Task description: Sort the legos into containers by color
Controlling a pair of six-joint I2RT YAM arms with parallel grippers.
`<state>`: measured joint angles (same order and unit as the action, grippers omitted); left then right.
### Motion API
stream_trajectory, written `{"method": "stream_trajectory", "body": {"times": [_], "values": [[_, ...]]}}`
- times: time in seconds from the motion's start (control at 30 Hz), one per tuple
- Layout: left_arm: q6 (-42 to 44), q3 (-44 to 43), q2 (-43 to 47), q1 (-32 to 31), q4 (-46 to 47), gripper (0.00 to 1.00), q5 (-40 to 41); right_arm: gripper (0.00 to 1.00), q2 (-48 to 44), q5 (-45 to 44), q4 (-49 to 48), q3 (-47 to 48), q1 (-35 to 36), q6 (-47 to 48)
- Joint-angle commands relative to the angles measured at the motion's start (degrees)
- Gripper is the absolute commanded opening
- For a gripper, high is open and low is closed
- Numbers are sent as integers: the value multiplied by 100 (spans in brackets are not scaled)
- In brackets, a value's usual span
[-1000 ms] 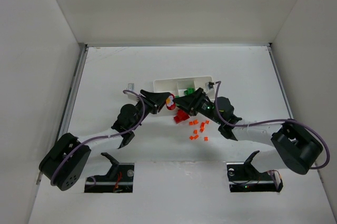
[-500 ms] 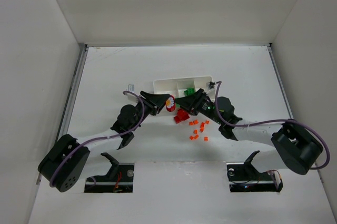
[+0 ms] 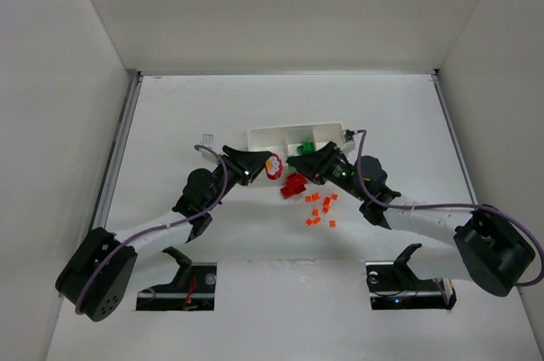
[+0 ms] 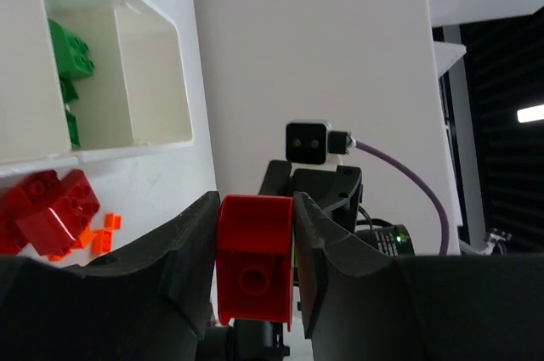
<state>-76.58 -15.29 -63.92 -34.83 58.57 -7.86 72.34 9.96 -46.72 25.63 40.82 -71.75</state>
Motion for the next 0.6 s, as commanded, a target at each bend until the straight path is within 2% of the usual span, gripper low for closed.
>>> {"method": "stream_trajectory", "body": {"times": [0.0,0.33,0.5,0.57], "values": [[248,149,266,306,-170,10,223,33,-360,-275,145,39,-245,336],[389,87,424,226,-276,10,223,33,-466,-345,479,170,-385,574],[547,79,810,315,-547,10,188,33,-124,-538,1506,740,-544,1275],[678,18,960,323,-767,10,206,34,52,-870,2067,1091,-544,1714]]}}
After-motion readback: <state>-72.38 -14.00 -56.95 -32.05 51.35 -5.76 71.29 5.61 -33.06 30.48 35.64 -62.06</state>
